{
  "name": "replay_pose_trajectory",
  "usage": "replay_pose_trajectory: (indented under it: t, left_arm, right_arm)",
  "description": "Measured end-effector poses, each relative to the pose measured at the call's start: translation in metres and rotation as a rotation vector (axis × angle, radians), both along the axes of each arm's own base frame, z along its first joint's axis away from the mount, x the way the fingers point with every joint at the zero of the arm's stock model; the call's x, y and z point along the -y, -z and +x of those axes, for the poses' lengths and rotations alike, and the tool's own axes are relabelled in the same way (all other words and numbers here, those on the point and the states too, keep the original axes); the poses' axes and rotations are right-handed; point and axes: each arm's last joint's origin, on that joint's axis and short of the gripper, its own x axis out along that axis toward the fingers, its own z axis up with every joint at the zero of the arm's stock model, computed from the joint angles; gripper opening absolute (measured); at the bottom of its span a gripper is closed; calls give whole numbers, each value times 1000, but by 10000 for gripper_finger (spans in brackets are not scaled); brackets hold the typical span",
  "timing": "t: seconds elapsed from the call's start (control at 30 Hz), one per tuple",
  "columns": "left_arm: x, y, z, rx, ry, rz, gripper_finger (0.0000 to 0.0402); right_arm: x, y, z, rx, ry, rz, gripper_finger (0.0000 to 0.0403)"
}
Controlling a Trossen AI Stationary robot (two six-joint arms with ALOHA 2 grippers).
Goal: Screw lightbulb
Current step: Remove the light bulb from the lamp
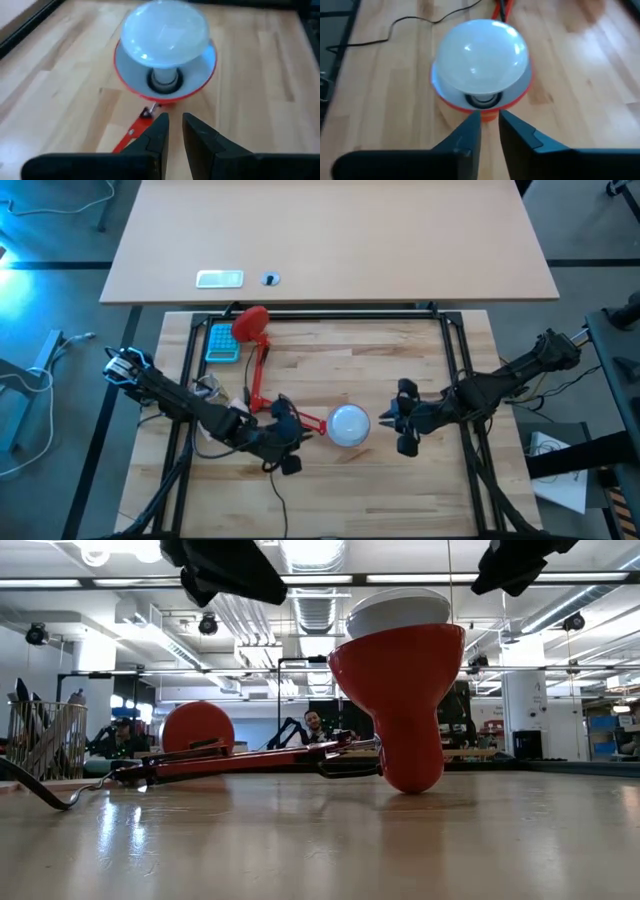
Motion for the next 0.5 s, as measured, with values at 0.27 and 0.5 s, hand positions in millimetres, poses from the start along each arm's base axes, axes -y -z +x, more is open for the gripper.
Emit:
replay_pose_trajectory:
  t: [0.27,0.5]
  left_arm:
    - [-4,11,23,36,77,-2,46]
    - [-9,21,41,95,75,20,46]
  right_arm:
    - [6,9,3,46,86,-79,3]
    - [2,15,13,114,42,-50,1]
